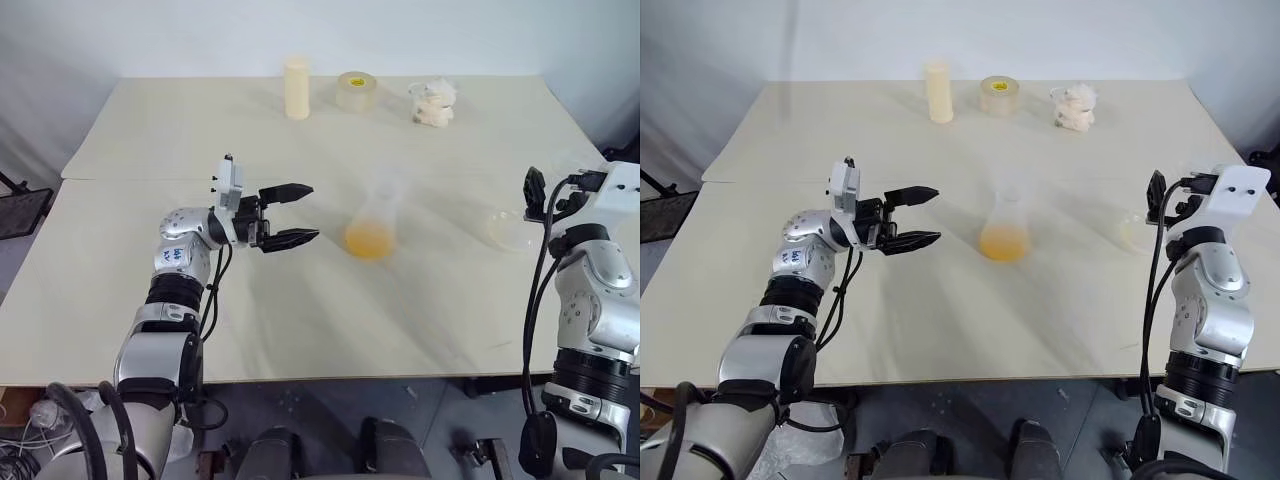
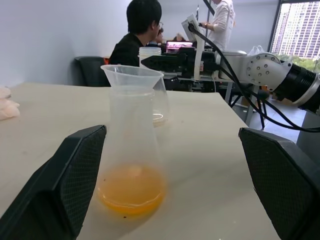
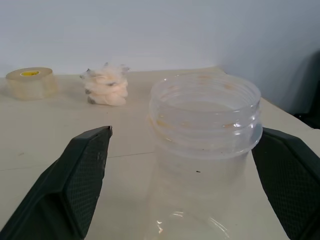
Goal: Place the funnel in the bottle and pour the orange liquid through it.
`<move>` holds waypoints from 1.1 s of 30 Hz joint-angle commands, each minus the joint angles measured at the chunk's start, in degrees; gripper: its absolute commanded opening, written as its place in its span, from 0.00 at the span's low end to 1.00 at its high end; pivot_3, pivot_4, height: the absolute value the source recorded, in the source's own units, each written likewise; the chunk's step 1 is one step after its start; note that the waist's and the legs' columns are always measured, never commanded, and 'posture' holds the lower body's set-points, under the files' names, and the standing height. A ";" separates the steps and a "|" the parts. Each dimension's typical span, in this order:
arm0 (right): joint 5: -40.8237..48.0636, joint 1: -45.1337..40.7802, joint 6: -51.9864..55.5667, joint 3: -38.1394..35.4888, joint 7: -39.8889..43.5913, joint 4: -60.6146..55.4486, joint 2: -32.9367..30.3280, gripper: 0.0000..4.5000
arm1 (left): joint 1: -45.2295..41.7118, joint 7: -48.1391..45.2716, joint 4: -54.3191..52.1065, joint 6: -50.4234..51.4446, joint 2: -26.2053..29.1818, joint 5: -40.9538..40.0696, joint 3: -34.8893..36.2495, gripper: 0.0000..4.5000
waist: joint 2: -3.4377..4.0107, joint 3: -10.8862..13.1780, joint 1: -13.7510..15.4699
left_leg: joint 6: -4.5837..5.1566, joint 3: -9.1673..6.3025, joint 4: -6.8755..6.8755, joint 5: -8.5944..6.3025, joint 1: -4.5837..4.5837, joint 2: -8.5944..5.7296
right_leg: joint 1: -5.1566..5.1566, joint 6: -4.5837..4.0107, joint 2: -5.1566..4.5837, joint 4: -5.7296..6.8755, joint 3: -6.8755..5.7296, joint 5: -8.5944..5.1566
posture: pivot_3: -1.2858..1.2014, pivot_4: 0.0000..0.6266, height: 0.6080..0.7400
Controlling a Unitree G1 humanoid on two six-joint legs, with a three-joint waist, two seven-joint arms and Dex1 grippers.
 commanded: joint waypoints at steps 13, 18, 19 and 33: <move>8.68 -4.84 -1.45 -0.26 9.40 -5.84 -7.10 0.99 | 2.03 7.45 -9.34 10.09 1.23 -2.28 1.21 1.00 | 0.00 0.00 0.02 | 0.00 -0.03 0.00 0.00 0.01 0.00 | 0.00 0.00 -0.01 0.00 0.00 0.00 | 0.52 0.24 1.00; 17.78 4.41 5.62 4.04 30.65 -16.30 -17.29 0.99 | 5.64 11.30 -15.31 15.74 5.70 -1.27 1.34 1.00 | 0.00 0.00 0.01 | 0.00 -0.04 -0.02 0.00 0.00 0.01 | 0.00 0.00 0.00 -0.02 -0.01 0.00 | 0.52 0.24 1.00; 18.96 6.64 5.98 4.56 34.48 -17.34 -19.31 0.99 | 7.00 10.70 -17.06 15.95 6.53 -1.74 1.33 1.00 | -0.01 0.00 0.00 | 0.00 -0.06 -0.07 0.00 0.03 0.03 | 0.00 0.00 0.02 -0.04 -0.02 0.00 | 0.52 0.24 1.00; 11.70 20.09 -3.96 8.83 55.25 -7.07 -29.00 0.99 | 19.31 6.66 -25.13 13.06 15.62 0.03 -0.57 1.00 | -0.06 0.02 1.53 | 0.05 0.00 0.21 -0.05 0.07 0.01 | 0.14 0.01 -0.03 -0.15 0.03 0.00 | 0.52 0.24 1.00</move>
